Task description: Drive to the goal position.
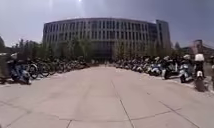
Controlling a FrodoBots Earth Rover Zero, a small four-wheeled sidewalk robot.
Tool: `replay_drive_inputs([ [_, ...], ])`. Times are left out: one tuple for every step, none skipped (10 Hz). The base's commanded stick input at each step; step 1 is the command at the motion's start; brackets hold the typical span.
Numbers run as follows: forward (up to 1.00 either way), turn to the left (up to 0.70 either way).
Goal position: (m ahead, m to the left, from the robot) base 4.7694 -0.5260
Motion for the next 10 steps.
replay_drive_inputs([
  [0.70, 0.00],
  [0.70, 0.00],
  [0.70, 0.00],
  [0.70, 0.00],
  [0.70, 0.00],
  [0.70, 0.00],
  [0.70, 0.00],
  [0.70, 0.00],
  [0.70, 0.00],
  [0.70, 0.00],
])
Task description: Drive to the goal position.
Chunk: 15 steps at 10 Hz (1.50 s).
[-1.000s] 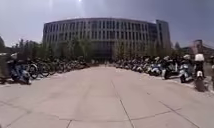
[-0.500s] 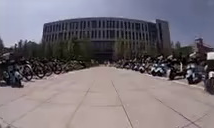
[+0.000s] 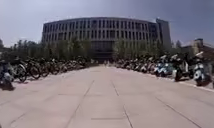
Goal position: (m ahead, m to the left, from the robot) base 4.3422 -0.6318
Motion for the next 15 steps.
replay_drive_inputs([
  [0.70, 0.00],
  [0.70, 0.00],
  [0.70, 0.00],
  [0.70, 0.00],
  [0.70, 0.00],
  [0.70, 0.00],
  [0.70, 0.00],
  [0.70, 0.00],
  [0.70, 0.00],
  [0.70, 0.00],
  [0.70, 0.00],
  [0.70, 0.00],
  [0.70, 0.00],
  [0.70, 0.00],
  [0.70, 0.00],
])
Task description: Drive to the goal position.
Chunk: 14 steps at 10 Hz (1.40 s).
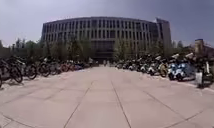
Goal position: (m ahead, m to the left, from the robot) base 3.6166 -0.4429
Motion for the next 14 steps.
replay_drive_inputs([
  [0.70, 0.00],
  [0.70, 0.00],
  [0.70, 0.00],
  [0.70, 0.00],
  [0.70, 0.00],
  [0.70, 0.00],
  [0.70, 0.00],
  [0.70, 0.00],
  [0.70, 0.00],
  [0.70, 0.00],
  [0.70, 0.00],
  [0.70, 0.00],
  [0.70, 0.00],
  [0.70, 0.00],
])
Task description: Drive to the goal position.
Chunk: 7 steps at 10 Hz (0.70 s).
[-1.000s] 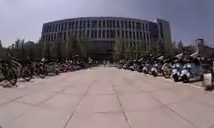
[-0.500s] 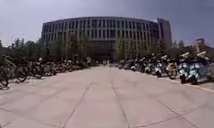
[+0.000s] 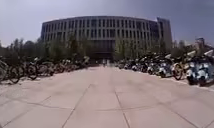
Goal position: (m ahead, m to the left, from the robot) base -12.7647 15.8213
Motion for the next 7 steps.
replay_drive_inputs([
  [0.70, 0.00],
  [0.70, 0.00],
  [0.70, 0.00],
  [0.70, 0.00],
  [0.70, 0.00],
  [0.70, 0.00],
  [0.70, 0.00],
])
